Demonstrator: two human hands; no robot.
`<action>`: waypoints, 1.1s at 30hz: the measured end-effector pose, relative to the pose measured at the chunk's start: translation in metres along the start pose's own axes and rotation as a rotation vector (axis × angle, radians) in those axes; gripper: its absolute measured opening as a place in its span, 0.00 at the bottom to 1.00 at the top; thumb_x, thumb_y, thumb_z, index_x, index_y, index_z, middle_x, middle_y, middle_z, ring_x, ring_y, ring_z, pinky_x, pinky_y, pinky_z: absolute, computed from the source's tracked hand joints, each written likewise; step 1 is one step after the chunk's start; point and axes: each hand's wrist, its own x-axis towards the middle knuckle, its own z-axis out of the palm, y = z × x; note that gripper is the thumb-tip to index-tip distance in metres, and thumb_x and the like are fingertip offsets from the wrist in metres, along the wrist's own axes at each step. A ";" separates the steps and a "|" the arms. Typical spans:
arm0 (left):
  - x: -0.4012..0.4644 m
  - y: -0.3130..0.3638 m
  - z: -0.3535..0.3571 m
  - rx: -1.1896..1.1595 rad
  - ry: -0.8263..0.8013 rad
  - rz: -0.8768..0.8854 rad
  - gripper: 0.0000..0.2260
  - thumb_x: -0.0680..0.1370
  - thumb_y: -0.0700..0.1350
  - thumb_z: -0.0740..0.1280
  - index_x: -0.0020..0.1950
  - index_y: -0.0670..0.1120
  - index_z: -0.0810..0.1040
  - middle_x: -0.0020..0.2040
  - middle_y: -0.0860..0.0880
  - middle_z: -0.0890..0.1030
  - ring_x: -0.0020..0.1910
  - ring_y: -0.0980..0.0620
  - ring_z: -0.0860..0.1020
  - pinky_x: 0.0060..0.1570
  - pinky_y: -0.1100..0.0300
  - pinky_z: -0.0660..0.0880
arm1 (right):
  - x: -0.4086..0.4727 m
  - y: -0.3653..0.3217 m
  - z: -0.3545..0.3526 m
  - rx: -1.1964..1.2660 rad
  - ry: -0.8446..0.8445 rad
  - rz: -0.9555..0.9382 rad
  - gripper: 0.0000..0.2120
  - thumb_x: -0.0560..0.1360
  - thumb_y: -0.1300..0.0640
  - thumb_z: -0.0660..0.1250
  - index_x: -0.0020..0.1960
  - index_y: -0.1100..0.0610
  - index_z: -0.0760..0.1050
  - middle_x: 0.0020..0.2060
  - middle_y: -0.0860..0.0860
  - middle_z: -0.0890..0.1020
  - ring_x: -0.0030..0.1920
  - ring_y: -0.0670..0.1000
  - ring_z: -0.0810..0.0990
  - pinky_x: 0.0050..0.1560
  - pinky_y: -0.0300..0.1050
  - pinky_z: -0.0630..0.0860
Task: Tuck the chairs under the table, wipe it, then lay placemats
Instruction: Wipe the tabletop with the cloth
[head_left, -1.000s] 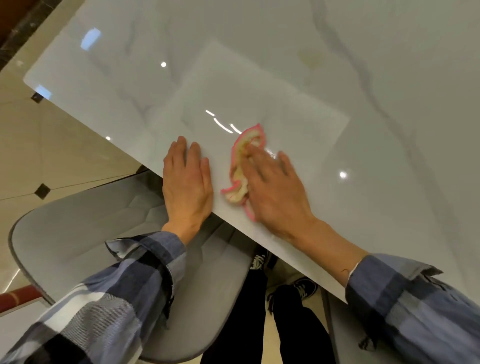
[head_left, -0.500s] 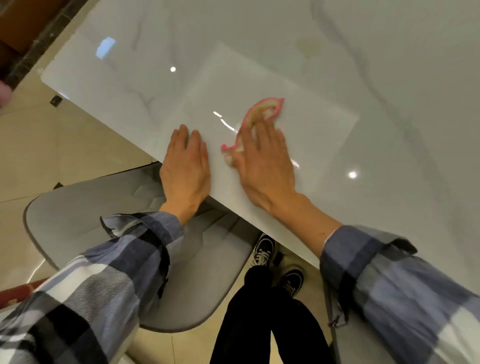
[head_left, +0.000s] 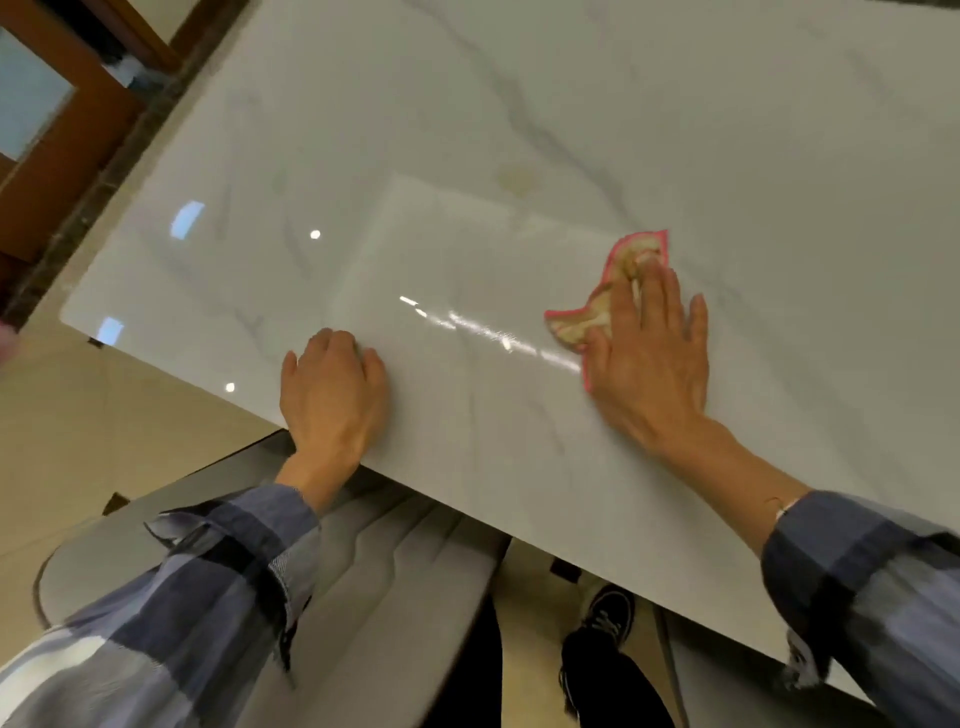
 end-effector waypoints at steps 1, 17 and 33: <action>0.009 0.001 0.001 -0.031 0.001 0.045 0.13 0.82 0.47 0.55 0.51 0.41 0.75 0.51 0.44 0.78 0.51 0.43 0.76 0.70 0.43 0.65 | 0.002 -0.003 0.000 0.007 0.003 0.023 0.32 0.80 0.47 0.52 0.80 0.58 0.48 0.79 0.57 0.48 0.79 0.56 0.45 0.76 0.56 0.40; 0.148 0.005 0.006 0.021 -0.196 0.453 0.25 0.83 0.55 0.56 0.75 0.42 0.63 0.79 0.40 0.59 0.79 0.42 0.55 0.77 0.43 0.46 | 0.169 -0.131 0.019 0.262 0.198 0.474 0.30 0.82 0.42 0.48 0.78 0.58 0.56 0.78 0.61 0.53 0.79 0.58 0.49 0.77 0.53 0.43; 0.180 -0.040 -0.038 -0.221 -0.193 0.230 0.22 0.80 0.36 0.61 0.74 0.37 0.65 0.73 0.40 0.69 0.73 0.39 0.64 0.77 0.46 0.53 | 0.129 -0.230 0.039 0.152 -0.048 -0.287 0.28 0.81 0.50 0.54 0.77 0.61 0.58 0.78 0.56 0.59 0.78 0.55 0.53 0.76 0.53 0.46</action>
